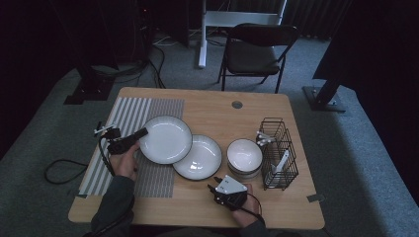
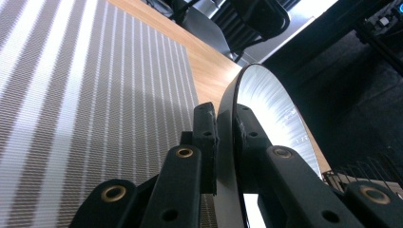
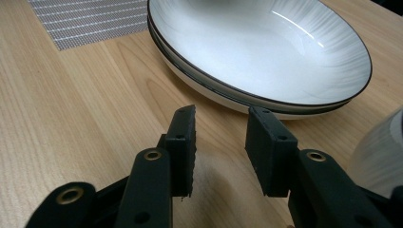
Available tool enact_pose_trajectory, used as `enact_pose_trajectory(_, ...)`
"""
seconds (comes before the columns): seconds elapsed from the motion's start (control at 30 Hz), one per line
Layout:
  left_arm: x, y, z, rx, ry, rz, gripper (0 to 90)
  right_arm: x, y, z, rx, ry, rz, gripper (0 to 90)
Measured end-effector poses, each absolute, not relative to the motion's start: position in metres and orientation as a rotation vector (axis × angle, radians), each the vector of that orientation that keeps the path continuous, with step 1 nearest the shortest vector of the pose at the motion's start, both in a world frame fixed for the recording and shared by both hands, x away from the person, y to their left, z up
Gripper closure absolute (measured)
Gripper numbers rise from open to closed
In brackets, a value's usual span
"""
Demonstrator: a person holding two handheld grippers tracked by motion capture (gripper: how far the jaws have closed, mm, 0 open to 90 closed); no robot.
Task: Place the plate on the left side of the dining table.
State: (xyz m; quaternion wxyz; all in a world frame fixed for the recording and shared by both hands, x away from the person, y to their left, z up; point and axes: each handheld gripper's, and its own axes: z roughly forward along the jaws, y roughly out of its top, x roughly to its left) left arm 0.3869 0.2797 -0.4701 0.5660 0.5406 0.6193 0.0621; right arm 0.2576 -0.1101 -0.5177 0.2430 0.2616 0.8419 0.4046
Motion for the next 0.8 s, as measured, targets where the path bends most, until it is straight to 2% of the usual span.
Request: enact_pose_trajectory(0.8,0.385,0.324,-0.476,1.196,1.536,0.19,82.8,0.259,-0.107,-0.523,0.709,2.332,1.079,60.7)
